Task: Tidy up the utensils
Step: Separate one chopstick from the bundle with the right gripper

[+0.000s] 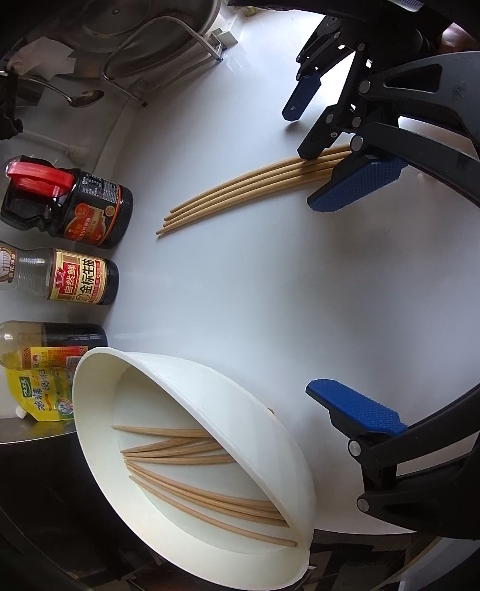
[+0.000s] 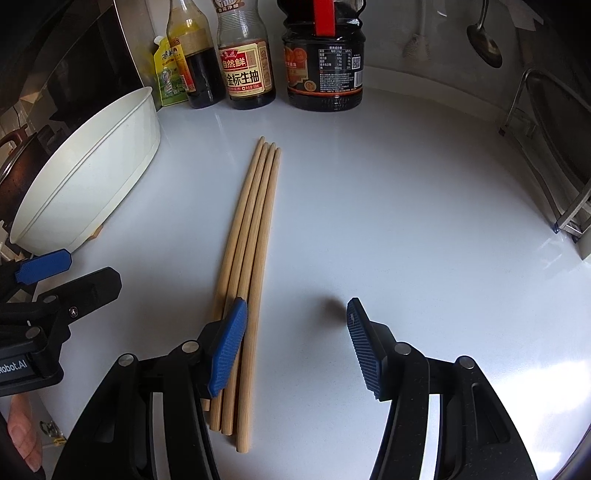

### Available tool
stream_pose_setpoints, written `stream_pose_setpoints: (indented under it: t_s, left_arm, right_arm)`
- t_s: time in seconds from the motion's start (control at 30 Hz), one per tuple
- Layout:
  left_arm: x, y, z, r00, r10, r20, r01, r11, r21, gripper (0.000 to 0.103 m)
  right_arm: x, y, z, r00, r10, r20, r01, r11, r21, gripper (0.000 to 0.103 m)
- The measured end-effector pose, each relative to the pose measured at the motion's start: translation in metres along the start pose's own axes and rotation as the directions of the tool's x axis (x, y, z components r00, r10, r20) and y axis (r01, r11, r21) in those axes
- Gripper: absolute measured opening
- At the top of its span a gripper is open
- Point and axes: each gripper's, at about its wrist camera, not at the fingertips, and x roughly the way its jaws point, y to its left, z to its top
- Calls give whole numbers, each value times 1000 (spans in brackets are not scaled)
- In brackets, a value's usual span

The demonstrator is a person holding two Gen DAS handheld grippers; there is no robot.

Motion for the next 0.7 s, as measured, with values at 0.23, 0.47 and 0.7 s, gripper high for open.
stream_pose_setpoints:
  t_s: [0.23,0.47,0.7]
  left_arm:
    - [4,-9,2,1000,0,3,0,1000,2,90]
    - [15,-23,2,1000,-6,-27,6,1000,8,90]
    - [27,-40,3,999,-11,-35,12,999,30,90]
  right_arm:
    - [5,-3,-3,999,-47,3,47,998,-44,54]
    - [5,-18,-3,999,-52,6,52,997,-50,54]
    - [3,-42,1,998,-57,7,57,997,-45,54]
